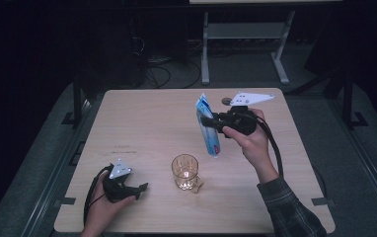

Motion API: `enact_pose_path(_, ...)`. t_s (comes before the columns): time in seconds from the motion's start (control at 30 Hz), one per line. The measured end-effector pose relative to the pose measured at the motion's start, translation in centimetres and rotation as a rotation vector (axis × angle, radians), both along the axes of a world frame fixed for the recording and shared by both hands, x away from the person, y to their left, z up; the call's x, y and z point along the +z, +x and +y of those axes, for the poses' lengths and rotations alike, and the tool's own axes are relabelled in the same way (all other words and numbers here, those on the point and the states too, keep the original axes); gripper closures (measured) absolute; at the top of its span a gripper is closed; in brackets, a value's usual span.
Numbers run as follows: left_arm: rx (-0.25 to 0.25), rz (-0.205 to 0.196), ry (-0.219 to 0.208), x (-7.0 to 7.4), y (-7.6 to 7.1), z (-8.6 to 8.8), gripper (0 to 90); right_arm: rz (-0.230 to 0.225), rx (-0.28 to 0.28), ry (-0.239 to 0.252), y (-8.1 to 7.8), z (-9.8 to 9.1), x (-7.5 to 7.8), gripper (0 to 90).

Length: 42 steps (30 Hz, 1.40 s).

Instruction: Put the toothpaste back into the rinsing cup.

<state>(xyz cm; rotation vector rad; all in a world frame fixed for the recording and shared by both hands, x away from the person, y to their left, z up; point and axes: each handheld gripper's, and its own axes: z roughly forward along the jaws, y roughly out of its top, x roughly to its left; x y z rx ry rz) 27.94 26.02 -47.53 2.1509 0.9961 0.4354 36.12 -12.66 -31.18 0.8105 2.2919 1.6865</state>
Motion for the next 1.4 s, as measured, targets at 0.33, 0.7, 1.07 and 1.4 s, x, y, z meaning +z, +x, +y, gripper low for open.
enact_pose_path(0.33,-0.001,0.000,0.000,0.0,0.0,0.0,13.8,-0.024,0.051,0.018,-1.1,1.2,1.2,73.2)
enact_pose_path(0.7,0.000,0.000,0.001,0.0,0.0,0.0,13.8,-0.030,0.112,0.031,-1.9,3.0,2.0,73.2)
enact_pose_path(1.07,0.000,0.000,0.000,0.0,0.0,0.0,13.8,-0.028,0.162,0.022,-2.4,4.9,1.9,73.2)
enact_pose_path(1.4,0.000,0.001,0.000,0.0,0.0,0.0,13.8,-0.023,0.180,0.005,-2.2,6.2,0.8,73.2)
